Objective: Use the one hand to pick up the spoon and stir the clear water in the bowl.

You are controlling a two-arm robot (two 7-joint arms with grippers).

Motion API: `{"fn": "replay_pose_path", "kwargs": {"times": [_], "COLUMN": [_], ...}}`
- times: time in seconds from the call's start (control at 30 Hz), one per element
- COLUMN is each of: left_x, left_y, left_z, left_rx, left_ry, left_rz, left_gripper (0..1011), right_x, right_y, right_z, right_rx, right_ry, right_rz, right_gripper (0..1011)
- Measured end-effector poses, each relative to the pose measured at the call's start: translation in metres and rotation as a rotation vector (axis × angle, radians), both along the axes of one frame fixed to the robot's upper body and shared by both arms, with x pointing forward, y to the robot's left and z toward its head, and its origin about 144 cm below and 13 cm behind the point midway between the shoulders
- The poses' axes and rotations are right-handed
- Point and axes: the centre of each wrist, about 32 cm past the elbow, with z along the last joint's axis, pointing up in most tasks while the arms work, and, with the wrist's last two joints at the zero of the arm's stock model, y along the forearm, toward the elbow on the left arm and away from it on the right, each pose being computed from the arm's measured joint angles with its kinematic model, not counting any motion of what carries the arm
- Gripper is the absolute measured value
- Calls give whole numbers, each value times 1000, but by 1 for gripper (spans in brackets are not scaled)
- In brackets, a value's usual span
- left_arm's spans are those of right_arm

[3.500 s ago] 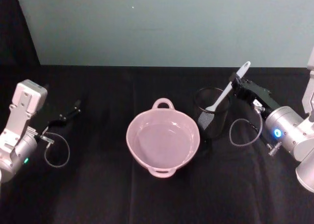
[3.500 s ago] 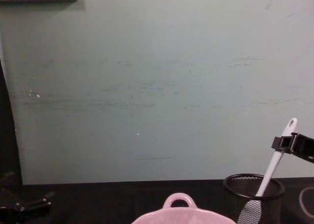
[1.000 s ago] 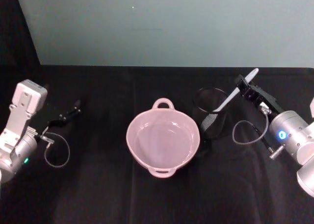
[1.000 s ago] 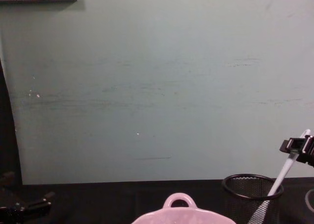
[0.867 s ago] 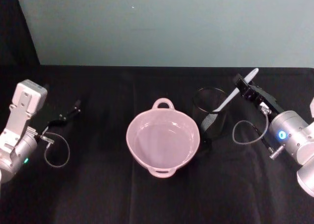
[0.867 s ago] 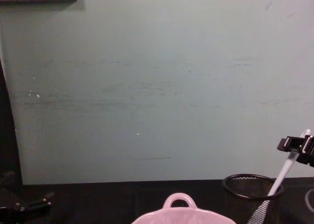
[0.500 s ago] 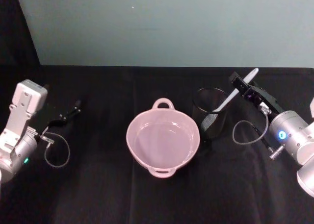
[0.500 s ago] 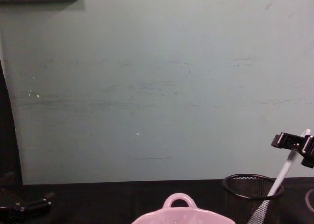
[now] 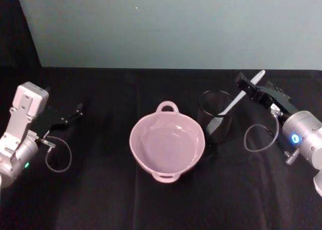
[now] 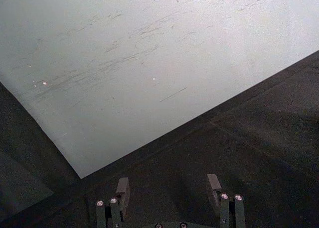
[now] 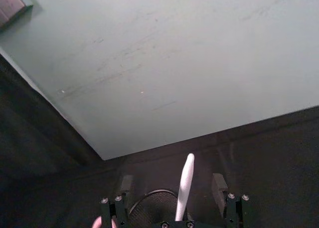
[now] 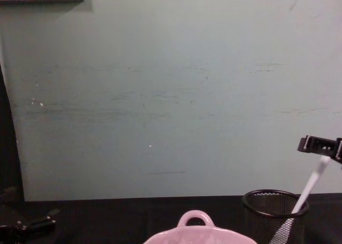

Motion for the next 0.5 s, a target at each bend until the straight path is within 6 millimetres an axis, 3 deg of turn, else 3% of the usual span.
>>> {"fn": "replay_pose_path", "kwargs": {"times": [0.5], "left_x": [0], "left_y": [0], "left_z": [0], "left_rx": [0], "left_ry": [0], "left_rz": [0], "left_gripper": [1011], "right_x": [-34], "right_y": [-10], "right_z": [15], "right_rx": [-304], "right_ry": [-142], "right_rz": [-121], "right_gripper": [1003]}}
